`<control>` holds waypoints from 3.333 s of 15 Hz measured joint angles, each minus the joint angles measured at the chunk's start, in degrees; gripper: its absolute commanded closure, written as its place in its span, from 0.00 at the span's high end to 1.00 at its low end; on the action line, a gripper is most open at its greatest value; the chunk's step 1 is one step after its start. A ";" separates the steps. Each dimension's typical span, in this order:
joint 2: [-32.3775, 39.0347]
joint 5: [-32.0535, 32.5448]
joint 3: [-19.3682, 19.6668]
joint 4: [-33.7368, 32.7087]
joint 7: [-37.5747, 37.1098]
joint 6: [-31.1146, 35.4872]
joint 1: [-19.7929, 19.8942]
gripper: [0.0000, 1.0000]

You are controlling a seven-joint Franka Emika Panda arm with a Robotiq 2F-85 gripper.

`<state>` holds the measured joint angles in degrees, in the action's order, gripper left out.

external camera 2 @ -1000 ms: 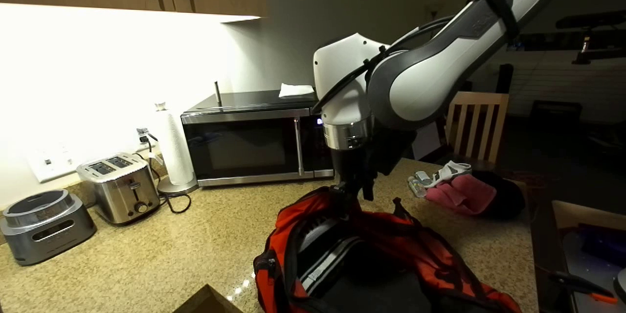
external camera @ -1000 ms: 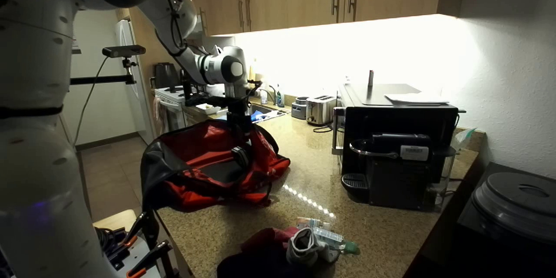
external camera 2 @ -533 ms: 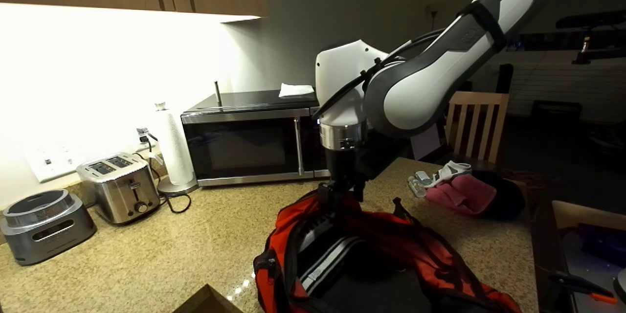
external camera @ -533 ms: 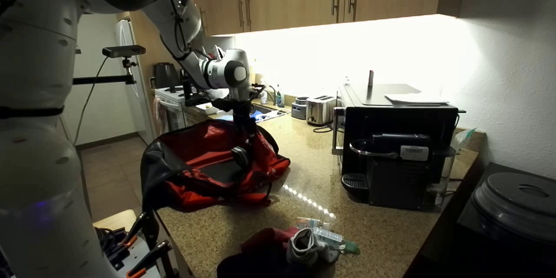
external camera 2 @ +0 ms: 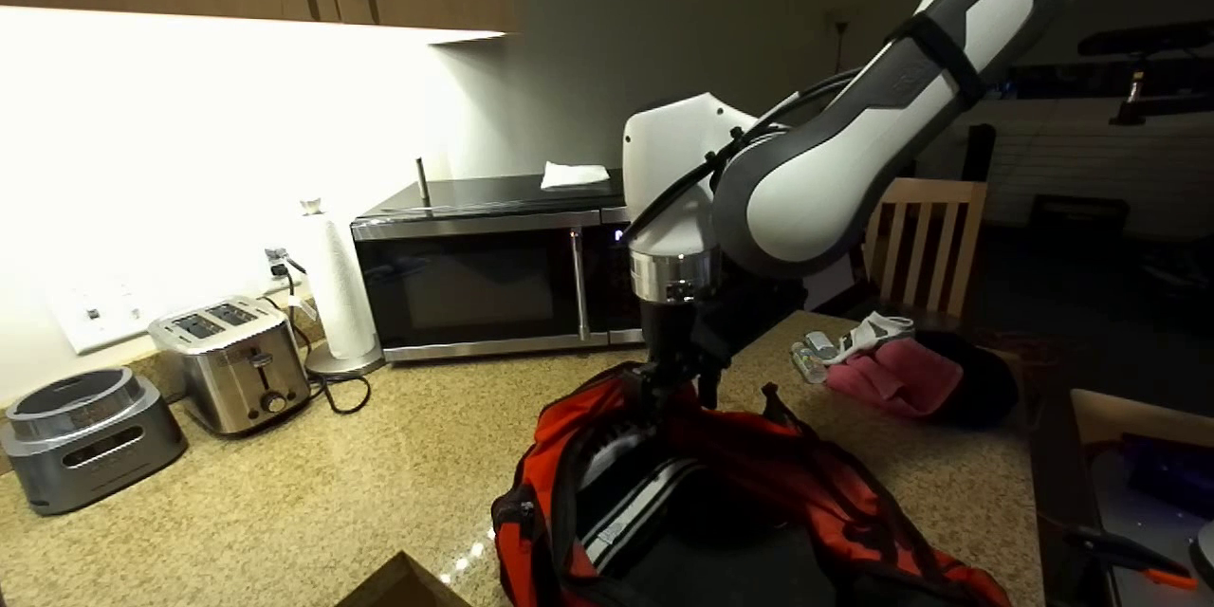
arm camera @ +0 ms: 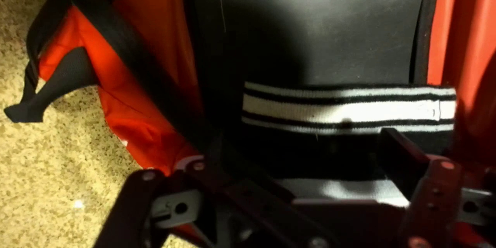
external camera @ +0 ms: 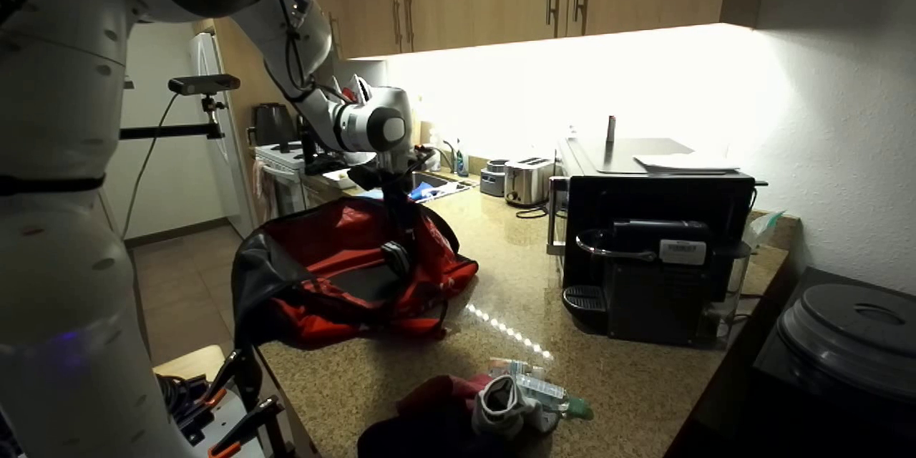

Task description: Take the white and black head sock out of the red bag and place it on the right side of the counter

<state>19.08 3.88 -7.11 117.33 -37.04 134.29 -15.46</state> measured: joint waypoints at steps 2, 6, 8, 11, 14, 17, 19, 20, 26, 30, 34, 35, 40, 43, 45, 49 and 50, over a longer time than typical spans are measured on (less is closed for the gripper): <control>-0.01 -1.28 -0.11 1.07 0.00 0.06 -0.34 1.00; -0.01 -1.94 -0.11 1.98 0.00 0.32 -0.64 1.00; 0.06 -1.94 -0.10 2.00 0.00 0.94 -0.64 1.00; 0.27 -1.94 0.05 2.00 0.00 2.11 -0.64 1.00; 1.15 -1.94 0.30 1.95 0.00 3.82 -0.64 1.00; 3.10 -1.94 0.42 1.63 0.00 5.34 -0.64 1.00; 4.70 -2.00 0.48 1.26 0.00 6.42 -0.64 1.00; 5.50 -2.04 0.54 1.05 0.00 7.01 -0.64 1.00; 7.57 -2.00 2.33 -0.71 0.00 10.59 -2.05 0.86; 7.57 -1.97 3.79 -2.52 0.00 11.52 -3.50 0.54; 7.57 -1.97 3.96 -3.34 0.00 11.60 -3.59 0.77; 7.57 -1.97 3.96 -3.42 0.00 11.60 -3.59 0.75; 7.57 -1.97 3.93 -3.52 0.16 11.54 -3.59 0.98; 7.58 -1.94 3.93 -3.52 0.57 11.18 -3.59 1.00; 7.74 -1.93 3.93 -3.52 0.77 10.00 -3.59 1.00; 9.32 -1.47 4.08 -3.52 0.98 9.21 -3.59 0.67; 9.68 -1.17 4.14 -3.52 0.98 9.22 -3.59 0.60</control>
<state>28.75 2.71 -2.97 113.80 -36.06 143.50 -19.05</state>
